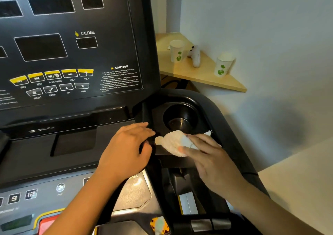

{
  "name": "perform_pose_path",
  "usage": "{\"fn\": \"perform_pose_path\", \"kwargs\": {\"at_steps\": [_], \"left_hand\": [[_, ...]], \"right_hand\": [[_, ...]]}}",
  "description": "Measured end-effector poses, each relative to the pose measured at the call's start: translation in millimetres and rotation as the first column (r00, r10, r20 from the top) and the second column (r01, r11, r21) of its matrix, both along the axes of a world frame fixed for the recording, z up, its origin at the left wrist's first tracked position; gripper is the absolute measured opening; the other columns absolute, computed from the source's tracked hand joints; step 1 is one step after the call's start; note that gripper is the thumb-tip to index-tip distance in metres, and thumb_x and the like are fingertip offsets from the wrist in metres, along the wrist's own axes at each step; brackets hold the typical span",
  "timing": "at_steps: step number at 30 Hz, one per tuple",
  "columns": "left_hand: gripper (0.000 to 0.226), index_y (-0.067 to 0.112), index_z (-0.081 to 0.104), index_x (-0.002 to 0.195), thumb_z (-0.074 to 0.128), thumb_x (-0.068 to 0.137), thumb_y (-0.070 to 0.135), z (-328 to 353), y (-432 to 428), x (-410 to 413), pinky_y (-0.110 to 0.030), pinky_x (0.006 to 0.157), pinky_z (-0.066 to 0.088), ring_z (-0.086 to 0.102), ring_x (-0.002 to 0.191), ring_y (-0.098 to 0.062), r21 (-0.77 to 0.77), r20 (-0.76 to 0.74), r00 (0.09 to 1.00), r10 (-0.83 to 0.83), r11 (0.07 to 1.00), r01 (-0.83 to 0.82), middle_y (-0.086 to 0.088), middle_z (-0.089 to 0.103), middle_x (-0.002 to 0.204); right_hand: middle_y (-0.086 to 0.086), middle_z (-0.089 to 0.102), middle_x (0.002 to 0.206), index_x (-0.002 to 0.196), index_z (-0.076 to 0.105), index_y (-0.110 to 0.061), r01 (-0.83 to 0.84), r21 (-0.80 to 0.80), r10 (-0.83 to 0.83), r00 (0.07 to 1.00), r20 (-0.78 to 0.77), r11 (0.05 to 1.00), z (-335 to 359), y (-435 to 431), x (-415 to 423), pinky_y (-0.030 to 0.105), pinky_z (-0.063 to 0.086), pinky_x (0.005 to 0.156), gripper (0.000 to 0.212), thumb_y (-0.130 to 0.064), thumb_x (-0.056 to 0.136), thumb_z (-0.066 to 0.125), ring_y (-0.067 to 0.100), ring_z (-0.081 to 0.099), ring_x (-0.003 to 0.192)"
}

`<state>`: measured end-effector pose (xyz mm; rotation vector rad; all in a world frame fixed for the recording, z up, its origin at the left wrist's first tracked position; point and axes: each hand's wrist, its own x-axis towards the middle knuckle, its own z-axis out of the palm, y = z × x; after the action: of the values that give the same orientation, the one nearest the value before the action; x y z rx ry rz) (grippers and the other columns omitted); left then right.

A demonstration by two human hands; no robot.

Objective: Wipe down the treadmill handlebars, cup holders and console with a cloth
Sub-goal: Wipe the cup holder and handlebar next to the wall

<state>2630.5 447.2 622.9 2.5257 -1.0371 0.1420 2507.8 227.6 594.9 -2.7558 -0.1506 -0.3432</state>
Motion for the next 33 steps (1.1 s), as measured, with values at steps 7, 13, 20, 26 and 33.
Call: {"fn": "perform_pose_path", "kwargs": {"at_steps": [7,13,20,26,33], "left_hand": [[0.042,0.02,0.071,0.116,0.046,0.083,0.028,2.7,-4.2,1.9,-0.023,0.102,0.03,0.056,0.12,-0.01,0.018,-0.012,1.0,0.021,1.0,-0.021,0.006,0.071,0.115],[0.042,0.019,0.068,0.116,0.042,0.084,0.029,2.8,-4.0,0.9,-0.032,0.098,0.045,0.058,0.113,-0.011,-0.01,-0.009,1.0,0.001,1.0,-0.001,0.006,0.07,0.108],[0.048,0.015,0.07,0.114,0.039,0.081,0.028,2.6,-0.9,0.0,-0.032,0.1,0.043,0.059,0.118,-0.017,-0.002,-0.012,1.0,0.021,1.0,-0.021,-0.002,0.071,0.113],[0.053,0.017,0.07,0.118,0.037,0.08,0.034,2.8,0.5,-2.7,-0.042,0.1,0.05,0.057,0.123,-0.02,0.022,-0.042,0.998,0.054,0.998,-0.053,-0.003,0.066,0.126],[0.049,0.019,0.071,0.116,0.041,0.079,0.032,4.5,-4.7,-1.6,-0.035,0.097,0.047,0.058,0.119,-0.017,0.056,-0.002,0.998,0.063,0.996,-0.063,-0.002,0.07,0.117]], "right_hand": [[0.003,0.068,0.118,0.118,0.069,-0.02,0.039,0.16,-0.037,0.999,-0.02,0.986,10.1,17.6,21.0,0.037,0.055,0.09,0.032,-0.007,0.09,0.062,0.021,0.059,0.113],[0.005,0.065,0.123,0.131,0.06,-0.024,-0.011,0.068,0.017,0.995,-0.102,0.998,23.2,40.3,41.8,0.037,0.053,0.09,0.038,-0.014,0.094,0.058,0.025,0.057,0.112],[0.009,0.05,0.129,0.14,0.047,-0.026,-0.15,-0.323,-0.059,0.828,-0.557,0.935,67.4,40.3,78.5,0.04,0.045,0.083,0.056,-0.008,0.089,0.059,0.03,0.045,0.121],[0.015,0.054,0.122,0.125,0.056,-0.015,-0.143,-0.514,-0.204,0.803,-0.56,0.846,86.9,16.6,59.4,0.051,0.045,0.091,0.034,-0.009,0.091,0.054,0.035,0.045,0.118],[0.013,0.043,0.14,0.142,0.046,-0.023,-0.059,-0.383,-0.149,0.858,-0.491,0.922,77.6,24.3,35.8,0.04,0.044,0.096,0.049,-0.01,0.096,0.049,0.032,0.042,0.126]]}}
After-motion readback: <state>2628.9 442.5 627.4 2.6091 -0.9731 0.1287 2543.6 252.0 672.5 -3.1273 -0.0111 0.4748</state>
